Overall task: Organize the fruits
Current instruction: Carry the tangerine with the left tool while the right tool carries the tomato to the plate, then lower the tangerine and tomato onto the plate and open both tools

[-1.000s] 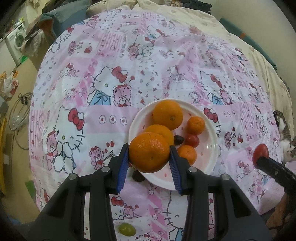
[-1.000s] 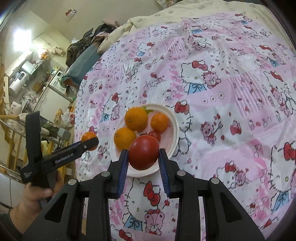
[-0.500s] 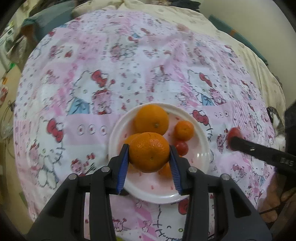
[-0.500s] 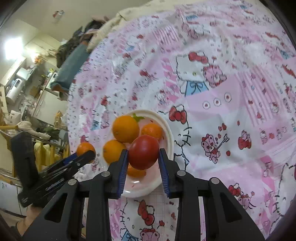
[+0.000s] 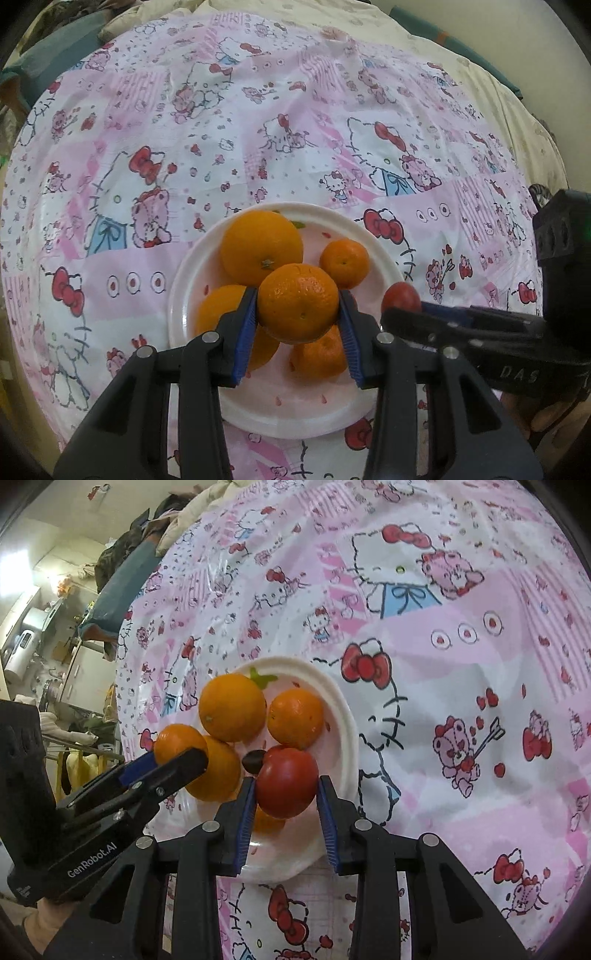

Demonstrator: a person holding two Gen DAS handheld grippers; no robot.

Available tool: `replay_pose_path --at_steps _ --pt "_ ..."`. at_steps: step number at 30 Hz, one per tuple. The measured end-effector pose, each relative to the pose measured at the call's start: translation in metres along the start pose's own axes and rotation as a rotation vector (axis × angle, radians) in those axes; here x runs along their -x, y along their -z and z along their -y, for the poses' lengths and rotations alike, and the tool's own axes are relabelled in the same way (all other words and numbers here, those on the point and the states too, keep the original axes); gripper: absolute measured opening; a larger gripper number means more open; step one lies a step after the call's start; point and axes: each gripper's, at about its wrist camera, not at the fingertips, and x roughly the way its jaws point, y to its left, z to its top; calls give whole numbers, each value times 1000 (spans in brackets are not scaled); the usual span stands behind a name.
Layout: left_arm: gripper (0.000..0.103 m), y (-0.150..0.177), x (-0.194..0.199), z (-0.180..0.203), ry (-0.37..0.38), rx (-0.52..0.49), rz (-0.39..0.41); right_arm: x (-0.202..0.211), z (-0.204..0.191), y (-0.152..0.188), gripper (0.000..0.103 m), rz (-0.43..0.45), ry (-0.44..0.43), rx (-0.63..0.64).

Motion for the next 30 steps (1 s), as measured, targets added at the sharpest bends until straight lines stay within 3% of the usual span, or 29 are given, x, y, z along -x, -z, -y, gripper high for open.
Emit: replay_pose_path --at_steps 10,14,27,28,30 --pt "39 -1 -12 1 -16 -4 -15 8 8 -1 37 17 -21 -30" --pt "39 -2 -13 2 -22 -10 -10 19 17 -2 56 49 -28 -69" --pt "40 -3 -22 11 -69 -50 -27 45 28 0 56 105 -9 -104" --pt "42 -2 -22 12 -72 -54 -29 46 29 0 57 106 -6 -106" --pt "58 -2 -21 14 -48 -62 -28 47 30 0 57 107 1 -108"
